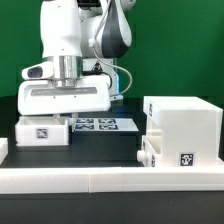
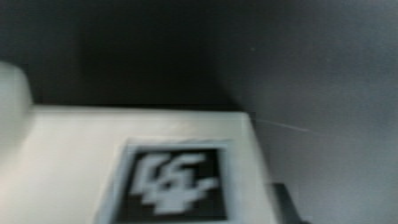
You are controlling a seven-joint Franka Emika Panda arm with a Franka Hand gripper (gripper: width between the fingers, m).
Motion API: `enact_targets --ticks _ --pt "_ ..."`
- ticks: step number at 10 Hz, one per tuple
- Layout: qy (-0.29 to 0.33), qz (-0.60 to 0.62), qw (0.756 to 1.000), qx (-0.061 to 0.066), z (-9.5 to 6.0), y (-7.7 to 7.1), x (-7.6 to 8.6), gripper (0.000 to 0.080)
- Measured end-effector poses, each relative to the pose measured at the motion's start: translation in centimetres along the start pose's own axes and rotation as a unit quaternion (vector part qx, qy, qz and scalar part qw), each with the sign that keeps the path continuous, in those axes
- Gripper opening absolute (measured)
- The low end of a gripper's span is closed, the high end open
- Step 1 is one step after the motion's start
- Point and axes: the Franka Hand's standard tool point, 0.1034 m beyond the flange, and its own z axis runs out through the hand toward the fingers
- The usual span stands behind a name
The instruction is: Assemble drawer
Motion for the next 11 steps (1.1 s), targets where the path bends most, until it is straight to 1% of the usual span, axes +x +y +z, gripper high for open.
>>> enact_targets --ticks 1,3,4,5,6,7,8,9,10,11 --pt "0.000 -0.001 1.000 0.000 0.0 -0.1 0.1 0.0041" --pt "0.002 -0.011 1.000 0.001 -0.1 -0.9 0.5 0.0041" --pt "0.004 -0.021 1.000 0.003 -0.4 -1.8 1.3 0.0041" --pt "0.007 -0.039 0.999 0.005 -0.8 -3.1 2.2 0.0041" --pt "0.003 -0.052 0.999 0.009 -1.2 -4.1 2.8 0.0041" --pt "-0.008 -0.069 0.997 0.018 -1.9 -5.1 3.9 0.0041" --pt "-0.014 -0.083 0.996 0.024 -2.5 -5.5 5.3 0.0041" --pt "-0.018 -0.110 0.993 0.028 -2.8 -5.0 6.1 0.0041" --pt "-0.033 -0.146 0.988 0.040 -2.8 -4.9 6.5 0.0041" --pt "-0.043 -0.170 0.983 0.048 -3.0 -5.0 7.3 0.0041"
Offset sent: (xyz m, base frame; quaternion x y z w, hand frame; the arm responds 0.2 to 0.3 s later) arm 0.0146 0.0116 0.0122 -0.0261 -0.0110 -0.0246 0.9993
